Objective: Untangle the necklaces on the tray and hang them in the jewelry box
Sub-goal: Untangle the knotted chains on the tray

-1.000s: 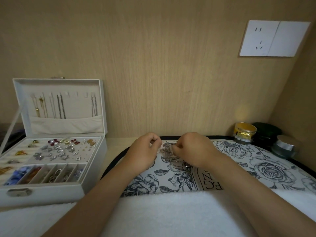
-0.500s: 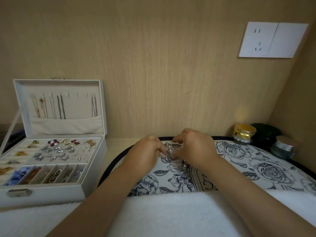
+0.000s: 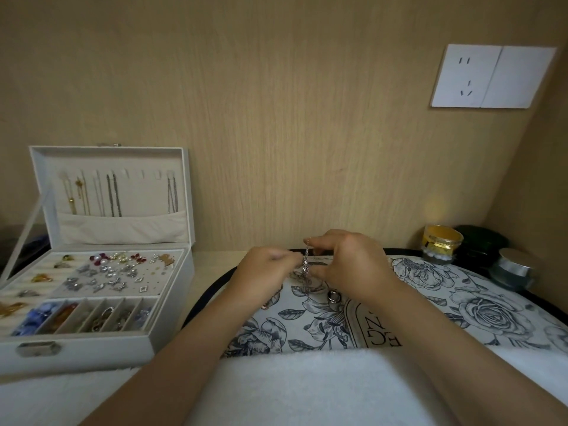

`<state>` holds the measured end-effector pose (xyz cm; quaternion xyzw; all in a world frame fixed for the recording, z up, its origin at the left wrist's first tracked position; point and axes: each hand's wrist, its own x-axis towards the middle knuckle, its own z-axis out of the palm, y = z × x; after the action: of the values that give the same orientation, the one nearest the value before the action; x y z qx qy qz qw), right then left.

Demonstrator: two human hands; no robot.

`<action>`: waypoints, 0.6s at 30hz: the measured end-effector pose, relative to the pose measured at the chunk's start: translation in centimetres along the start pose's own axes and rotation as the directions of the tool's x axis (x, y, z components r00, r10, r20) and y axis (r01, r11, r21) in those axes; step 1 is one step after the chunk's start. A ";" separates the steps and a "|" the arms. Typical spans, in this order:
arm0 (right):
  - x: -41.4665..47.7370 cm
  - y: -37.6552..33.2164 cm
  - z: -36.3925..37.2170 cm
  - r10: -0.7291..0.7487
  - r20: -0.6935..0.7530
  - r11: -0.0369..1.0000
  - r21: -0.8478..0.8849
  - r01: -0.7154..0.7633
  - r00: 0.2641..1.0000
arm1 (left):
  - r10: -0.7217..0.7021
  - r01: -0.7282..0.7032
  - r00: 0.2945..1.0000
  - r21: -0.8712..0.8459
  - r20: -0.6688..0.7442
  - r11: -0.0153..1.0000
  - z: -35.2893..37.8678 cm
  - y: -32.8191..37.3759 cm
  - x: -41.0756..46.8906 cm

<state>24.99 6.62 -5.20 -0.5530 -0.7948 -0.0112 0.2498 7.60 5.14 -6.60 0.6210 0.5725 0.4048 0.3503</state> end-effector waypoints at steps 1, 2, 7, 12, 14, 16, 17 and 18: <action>0.0 0.0 0.0 -0.010 -0.016 0.999 0.040 0.011 1.000 | -0.006 0.005 1.000 -0.035 -0.010 0.999 -0.1 0.0 0.0; 0.0 -0.1 0.1 -0.022 -0.033 0.998 0.062 0.024 0.999 | -0.005 0.004 1.000 -0.064 -0.022 0.998 -0.2 0.0 -0.1; 0.0 -0.3 0.4 -0.073 -0.114 0.996 0.045 0.079 0.991 | -0.083 0.078 0.994 -0.080 -0.071 0.994 -0.3 0.4 -0.1; 0.1 -0.5 0.2 -0.088 -0.080 0.994 -0.073 0.082 0.993 | -0.104 0.099 0.994 -0.093 -0.043 0.991 0.0 0.8 -0.5; 0.1 -0.4 0.1 -0.045 -0.025 0.985 -0.166 0.040 0.999 | -0.155 0.154 0.988 -0.220 0.009 0.963 0.1 1.1 -0.4; 0.0 -0.2 0.2 0.042 0.066 0.977 -0.213 -0.027 0.997 | -0.194 0.187 0.981 -0.337 0.012 0.923 -0.1 1.2 0.0; -0.1 0.0 0.3 0.078 0.110 0.975 -0.215 -0.053 0.991 | -0.188 0.170 0.982 -0.418 -0.003 0.893 -0.3 1.1 0.2; -0.2 0.2 0.5 0.100 0.142 0.974 -0.215 -0.068 0.985 | -0.181 0.150 0.983 -0.507 -0.012 0.849 -0.6 1.1 0.3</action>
<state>25.01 6.65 -5.74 -0.6087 -0.7817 -0.0421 0.1290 7.58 5.27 -5.30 0.4440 0.5086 0.5266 0.5167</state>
